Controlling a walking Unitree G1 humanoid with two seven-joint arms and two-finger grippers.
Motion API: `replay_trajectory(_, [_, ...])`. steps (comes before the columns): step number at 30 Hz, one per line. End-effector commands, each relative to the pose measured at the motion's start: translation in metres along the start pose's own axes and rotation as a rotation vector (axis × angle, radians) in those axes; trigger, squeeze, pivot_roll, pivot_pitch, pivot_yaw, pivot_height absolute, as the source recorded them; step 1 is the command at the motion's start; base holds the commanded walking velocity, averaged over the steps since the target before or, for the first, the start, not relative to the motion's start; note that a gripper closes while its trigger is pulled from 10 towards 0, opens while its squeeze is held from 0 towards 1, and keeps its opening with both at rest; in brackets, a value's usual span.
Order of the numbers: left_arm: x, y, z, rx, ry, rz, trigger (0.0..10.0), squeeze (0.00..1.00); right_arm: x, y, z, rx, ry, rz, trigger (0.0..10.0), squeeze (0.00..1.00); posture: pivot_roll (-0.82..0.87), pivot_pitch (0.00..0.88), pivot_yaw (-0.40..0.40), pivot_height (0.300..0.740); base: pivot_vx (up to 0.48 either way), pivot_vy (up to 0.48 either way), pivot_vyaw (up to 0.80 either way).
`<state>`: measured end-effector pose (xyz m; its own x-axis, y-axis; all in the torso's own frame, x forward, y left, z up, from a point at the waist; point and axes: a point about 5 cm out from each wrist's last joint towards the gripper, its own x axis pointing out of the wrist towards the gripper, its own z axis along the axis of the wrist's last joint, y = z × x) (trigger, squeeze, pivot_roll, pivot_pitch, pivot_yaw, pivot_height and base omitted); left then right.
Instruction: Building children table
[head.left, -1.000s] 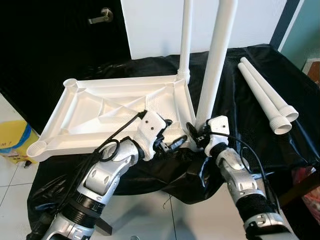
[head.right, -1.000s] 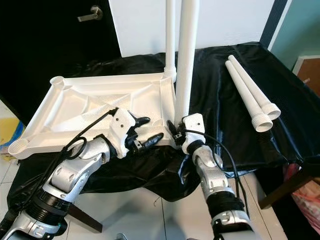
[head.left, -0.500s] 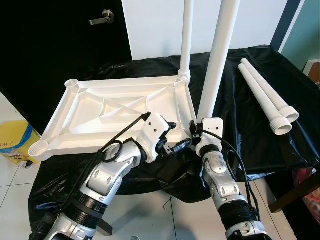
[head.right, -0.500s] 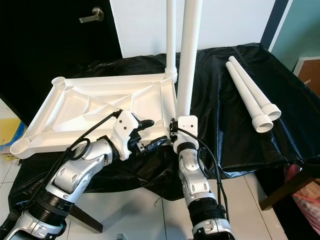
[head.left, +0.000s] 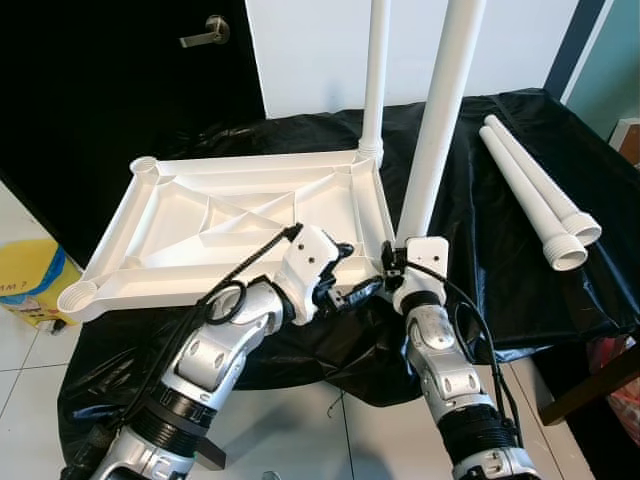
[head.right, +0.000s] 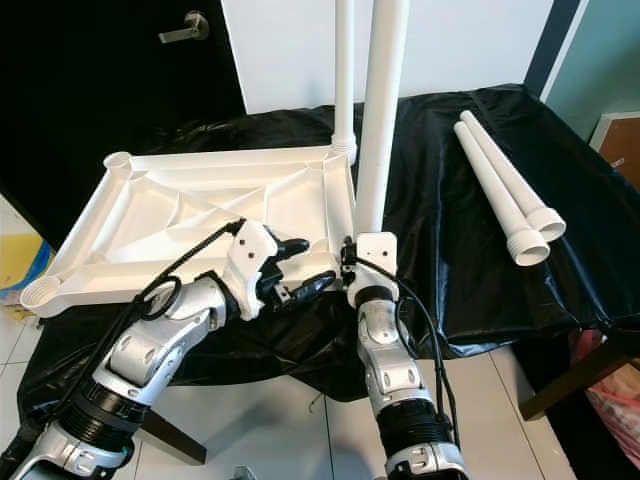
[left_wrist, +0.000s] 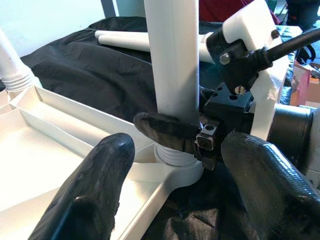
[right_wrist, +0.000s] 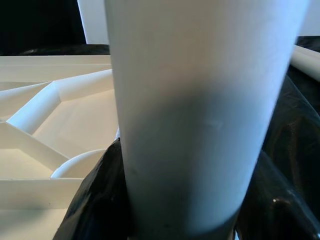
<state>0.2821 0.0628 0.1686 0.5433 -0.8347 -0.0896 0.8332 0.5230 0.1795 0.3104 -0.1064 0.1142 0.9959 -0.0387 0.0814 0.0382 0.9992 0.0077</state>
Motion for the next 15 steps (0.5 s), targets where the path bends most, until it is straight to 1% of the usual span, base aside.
replay_trajectory(1, [-0.001, 0.001, -0.001, 0.013, 0.005, -0.022, 10.0, 0.0, -0.002, -0.009, -0.002, 0.008, 0.011, -0.033, 10.0, 0.64, -0.12, 0.0, 0.039, 0.74, 0.0, 0.0, 0.0])
replay_trajectory(3, [-0.001, 0.001, -0.001, 0.013, 0.004, -0.021, 10.0, 0.0, -0.002, -0.01, -0.001, 0.013, 0.006, -0.029, 10.0, 0.64, -0.12, 0.0, 0.039, 0.74, 0.0, 0.0, 0.0])
replay_trajectory(4, [0.0, 0.001, -0.001, 0.012, 0.004, -0.02, 10.0, 0.0, -0.002, -0.011, 0.001, 0.031, -0.005, -0.01, 10.0, 1.0, -0.12, 0.0, 0.036, 0.74, 0.0, 0.0, 0.0])
replay_trajectory(5, [0.0, 0.001, -0.001, 0.012, 0.004, -0.02, 10.0, 0.0, -0.002, -0.011, 0.001, 0.031, -0.005, -0.01, 10.0, 1.0, -0.12, 0.0, 0.036, 0.74, 0.0, 0.0, 0.0])
replay_trajectory(7, [0.0, 0.001, -0.002, 0.011, 0.004, -0.019, 10.0, 0.0, -0.001, -0.013, 0.004, 0.043, -0.023, 0.051, 10.0, 1.0, -0.12, 0.0, 0.033, 0.74, 0.0, 0.0, 0.0])
replay_trajectory(8, [0.0, 0.001, -0.002, 0.011, 0.004, -0.019, 10.0, 0.0, -0.001, -0.013, 0.004, 0.043, -0.023, 0.051, 10.0, 1.0, -0.12, 0.0, 0.033, 0.74, 0.0, 0.0, 0.0])
replay_trajectory(9, [0.0, 0.001, -0.002, 0.011, 0.005, -0.018, 10.0, 0.0, -0.001, -0.015, 0.005, 0.044, -0.028, 0.087, 10.0, 1.0, -0.12, 0.0, 0.033, 0.74, 0.0, 0.0, 0.0])
replay_trajectory(11, [0.0, 0.001, -0.002, 0.011, 0.005, -0.017, 10.0, 0.0, -0.001, -0.015, 0.005, 0.043, -0.029, 0.108, 10.0, 1.0, -0.12, 0.0, 0.033, 0.74, 0.0, 0.0, 0.0])
replay_trajectory(12, [0.0, 0.001, -0.002, 0.009, 0.005, -0.017, 10.0, 0.0, -0.001, -0.019, 0.005, 0.035, -0.034, 0.163, 10.0, 0.0, -0.12, 0.0, 0.033, 0.74, 0.0, 0.0, 0.0])
replay_trajectory(13, [0.0, 0.001, -0.002, 0.009, 0.005, -0.017, 10.0, 0.0, -0.001, -0.019, 0.005, 0.035, -0.034, 0.163, 10.0, 0.0, -0.12, 0.0, 0.033, 0.74, 0.0, 0.0, 0.0])
replay_trajectory(15, [0.0, 0.0, -0.002, 0.008, 0.004, -0.018, 10.0, 0.0, -0.001, -0.023, 0.006, 0.026, -0.044, 0.266, 10.0, 0.0, -0.13, 0.0, 0.033, 0.74, 0.0, 0.0, 0.0])
